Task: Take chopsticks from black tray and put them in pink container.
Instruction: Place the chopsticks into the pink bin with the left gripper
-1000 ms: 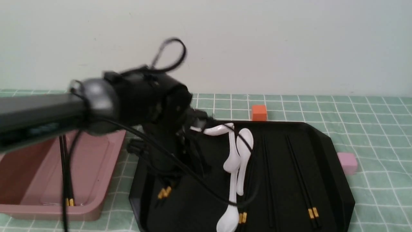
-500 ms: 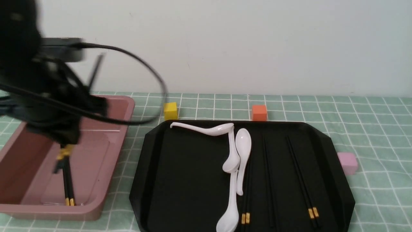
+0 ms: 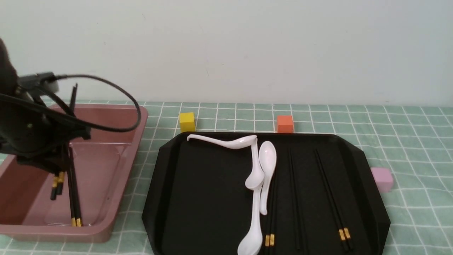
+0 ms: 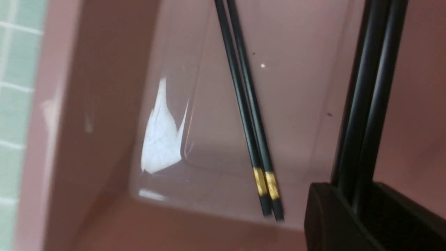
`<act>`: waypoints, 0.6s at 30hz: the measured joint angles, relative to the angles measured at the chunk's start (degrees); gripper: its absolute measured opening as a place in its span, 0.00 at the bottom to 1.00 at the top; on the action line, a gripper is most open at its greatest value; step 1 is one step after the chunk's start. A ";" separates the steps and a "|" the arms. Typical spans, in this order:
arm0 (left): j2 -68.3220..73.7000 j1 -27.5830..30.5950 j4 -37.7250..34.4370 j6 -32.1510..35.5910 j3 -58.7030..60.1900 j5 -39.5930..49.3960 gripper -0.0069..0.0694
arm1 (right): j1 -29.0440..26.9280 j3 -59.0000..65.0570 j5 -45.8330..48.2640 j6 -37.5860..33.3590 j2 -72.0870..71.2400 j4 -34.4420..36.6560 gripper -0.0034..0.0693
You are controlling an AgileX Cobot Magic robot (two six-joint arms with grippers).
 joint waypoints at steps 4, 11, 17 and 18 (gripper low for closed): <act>4.46 0.00 0.00 0.00 0.04 -1.67 0.27 | 0.00 0.00 0.00 0.00 0.00 0.00 0.38; 6.67 0.00 0.00 -1.90 -0.25 -0.83 0.47 | 0.00 0.00 0.00 0.00 0.00 0.00 0.38; 5.96 0.00 0.00 -1.90 -1.01 4.47 0.48 | 0.00 0.00 0.00 0.00 0.00 0.00 0.38; 5.31 0.00 0.00 -1.90 -1.06 5.16 0.45 | 0.00 0.00 0.00 0.00 0.00 0.00 0.38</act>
